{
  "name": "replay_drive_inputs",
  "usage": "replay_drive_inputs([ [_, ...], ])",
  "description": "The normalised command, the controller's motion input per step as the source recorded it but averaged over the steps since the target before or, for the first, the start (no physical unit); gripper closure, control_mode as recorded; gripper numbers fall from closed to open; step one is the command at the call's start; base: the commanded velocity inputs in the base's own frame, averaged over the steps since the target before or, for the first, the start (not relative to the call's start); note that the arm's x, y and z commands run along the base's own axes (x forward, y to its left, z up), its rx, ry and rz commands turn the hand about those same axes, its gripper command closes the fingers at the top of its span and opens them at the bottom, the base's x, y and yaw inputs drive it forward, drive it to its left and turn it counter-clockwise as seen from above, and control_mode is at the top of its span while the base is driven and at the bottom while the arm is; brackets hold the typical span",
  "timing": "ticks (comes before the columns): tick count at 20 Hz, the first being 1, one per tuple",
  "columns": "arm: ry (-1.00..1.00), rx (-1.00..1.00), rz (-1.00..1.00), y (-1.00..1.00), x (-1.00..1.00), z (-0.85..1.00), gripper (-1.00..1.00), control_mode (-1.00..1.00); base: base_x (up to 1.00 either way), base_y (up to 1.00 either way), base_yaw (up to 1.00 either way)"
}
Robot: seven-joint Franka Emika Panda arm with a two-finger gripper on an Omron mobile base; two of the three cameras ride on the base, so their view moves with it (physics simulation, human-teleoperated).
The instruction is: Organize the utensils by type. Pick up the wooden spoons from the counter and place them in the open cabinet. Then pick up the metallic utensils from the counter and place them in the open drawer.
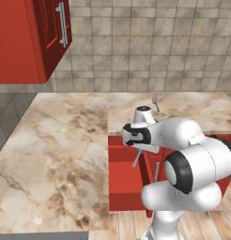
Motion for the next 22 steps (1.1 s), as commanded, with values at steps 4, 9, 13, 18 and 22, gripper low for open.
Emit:
replay_drive_inputs([
  [4, 0.0, 0.0, 0.0, 0.0, 0.0, -0.36, 1.0, -1.0, 0.0, 0.0, 0.0],
  [9, 0.0, 0.0, 0.0, 0.0, 0.04, -0.28, 1.0, -1.0, 0.0, 0.0, 0.0],
  [13, 0.0, 0.0, 0.0, 0.02, 0.05, -0.26, 1.0, -1.0, 0.0, 0.0, 0.0],
  [18, 0.0, 0.0, 0.0, 0.0, 0.08, -0.27, 1.0, -1.0, 0.0, 0.0, 0.0],
  [22, 0.0, 0.0, 0.0, 0.01, 0.06, -0.27, 1.0, -1.0, 0.0, 0.0, 0.0],
])
